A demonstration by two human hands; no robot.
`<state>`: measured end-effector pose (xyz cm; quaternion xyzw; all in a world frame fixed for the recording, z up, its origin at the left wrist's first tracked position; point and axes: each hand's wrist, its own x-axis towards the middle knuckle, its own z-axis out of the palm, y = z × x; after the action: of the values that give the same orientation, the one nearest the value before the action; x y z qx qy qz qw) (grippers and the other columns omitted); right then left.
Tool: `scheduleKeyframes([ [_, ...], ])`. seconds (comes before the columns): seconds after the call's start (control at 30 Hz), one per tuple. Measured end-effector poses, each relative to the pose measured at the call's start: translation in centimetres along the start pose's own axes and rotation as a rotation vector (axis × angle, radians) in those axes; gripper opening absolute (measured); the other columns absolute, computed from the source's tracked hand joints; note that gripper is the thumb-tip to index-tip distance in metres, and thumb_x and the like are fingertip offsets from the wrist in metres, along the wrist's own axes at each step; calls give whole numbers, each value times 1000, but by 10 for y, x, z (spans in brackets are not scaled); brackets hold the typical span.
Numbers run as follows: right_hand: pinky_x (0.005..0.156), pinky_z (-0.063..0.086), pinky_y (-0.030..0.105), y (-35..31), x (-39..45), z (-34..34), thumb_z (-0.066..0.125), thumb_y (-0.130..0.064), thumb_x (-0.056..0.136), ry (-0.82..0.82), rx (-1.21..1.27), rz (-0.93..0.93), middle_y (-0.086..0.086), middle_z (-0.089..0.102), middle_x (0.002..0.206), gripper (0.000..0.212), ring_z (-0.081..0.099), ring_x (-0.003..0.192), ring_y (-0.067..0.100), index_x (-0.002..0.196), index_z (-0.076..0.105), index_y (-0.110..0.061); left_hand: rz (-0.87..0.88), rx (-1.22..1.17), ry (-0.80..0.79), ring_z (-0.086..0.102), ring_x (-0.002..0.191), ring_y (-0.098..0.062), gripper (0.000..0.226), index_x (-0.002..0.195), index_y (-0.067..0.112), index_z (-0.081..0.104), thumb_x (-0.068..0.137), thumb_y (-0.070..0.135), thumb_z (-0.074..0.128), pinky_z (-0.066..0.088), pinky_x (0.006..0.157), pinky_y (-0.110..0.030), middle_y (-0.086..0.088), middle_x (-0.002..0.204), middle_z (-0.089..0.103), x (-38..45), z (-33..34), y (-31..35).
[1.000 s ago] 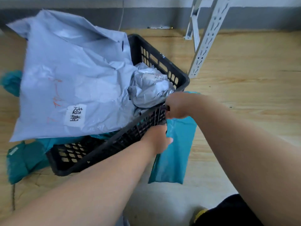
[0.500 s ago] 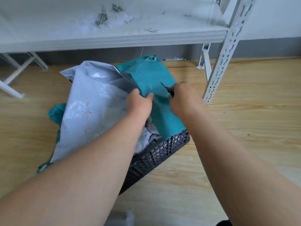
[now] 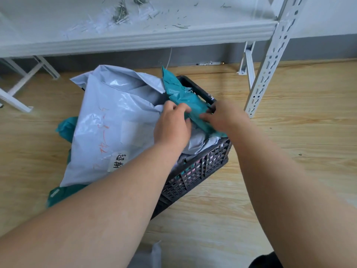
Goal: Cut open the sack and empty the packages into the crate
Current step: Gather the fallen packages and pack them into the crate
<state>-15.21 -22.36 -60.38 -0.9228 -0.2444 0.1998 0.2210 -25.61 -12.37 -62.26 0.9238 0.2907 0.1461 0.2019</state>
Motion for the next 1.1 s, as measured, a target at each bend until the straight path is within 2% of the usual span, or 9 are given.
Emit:
scheduleKeyframes([
  [0.07, 62, 44, 29, -7, -7, -19, 70, -60, 75, -185, -68, -75, 3, 64, 85, 54, 57, 70, 18, 108, 68, -17, -63, -135, -28, 61, 102, -22, 24, 110, 25, 67, 92, 16, 54, 48, 84, -30, -2, 113, 64, 9, 0, 0],
  [0.17, 80, 53, 33, -13, -12, -16, 76, -58, 69, -327, -239, -96, 2, 68, 101, 66, 63, 85, 19, 117, 64, -15, -142, -376, -97, 63, 108, -15, 34, 120, 19, 65, 96, 6, 44, 46, 96, -26, 0, 117, 68, 15, 5, -2],
  [0.27, 86, 55, 36, -6, 2, 9, 78, -41, 75, -199, -126, -30, 4, 69, 101, 46, 65, 92, 22, 109, 67, -12, -143, -472, -106, 59, 115, -11, 40, 130, 19, 57, 97, 3, 39, 43, 103, -26, 3, 125, 64, 14, 6, -9],
  [0.4, 70, 48, 31, -5, 12, 36, 66, -29, 85, -19, -10, -16, 7, 68, 90, 18, 63, 87, 26, 89, 67, -11, -159, -515, -60, 62, 107, -8, 37, 121, 22, 61, 96, 4, 42, 47, 99, -25, 10, 112, 67, -4, 4, -26],
  [0.6, 69, 38, 32, -67, -17, 44, 63, -38, 86, 78, -105, -236, 15, 64, 100, 32, 60, 96, 34, 97, 60, -9, -190, -613, 49, 69, 74, -7, 28, 102, 22, 64, 95, 4, 44, 57, 73, -30, 7, 90, 71, -50, -24, -61],
  [0.7, 67, 46, 33, -106, -46, 65, 57, -18, 84, -220, -127, -352, 14, 68, 85, 12, 63, 78, 30, 81, 65, -9, -386, -705, -62, 68, 65, -13, 24, 98, 18, 56, 96, 1, 39, 55, 61, -29, -1, 82, 70, -73, -53, -80],
  [0.87, 53, 47, 25, -127, -84, 110, 62, -24, 83, -897, -314, -335, 18, 75, 90, 29, 59, 63, 22, 89, 75, 2, -545, -631, -803, 72, 90, -15, 22, 120, 13, 56, 100, 11, 46, 60, 69, -26, -6, 106, 71, -125, -113, -135],
  [0.97, 48, 49, 20, -124, -108, 155, 58, -16, 92, -1108, -352, -283, 14, 76, 92, 25, 66, 72, 21, 101, 70, 4, -578, -498, -1105, 68, 104, -15, 25, 124, 11, 56, 100, 14, 48, 59, 75, -29, -4, 119, 68, -157, -110, -173],
  [1.1, 59, 55, 26, -119, -131, 202, 54, -14, 96, -1173, -339, -136, 13, 75, 95, 25, 67, 71, 21, 111, 62, 4, -741, -552, -1129, 65, 111, -17, 24, 115, 13, 66, 99, 22, 51, 56, 84, -34, -1, 121, 67, -188, -84, -214],
])
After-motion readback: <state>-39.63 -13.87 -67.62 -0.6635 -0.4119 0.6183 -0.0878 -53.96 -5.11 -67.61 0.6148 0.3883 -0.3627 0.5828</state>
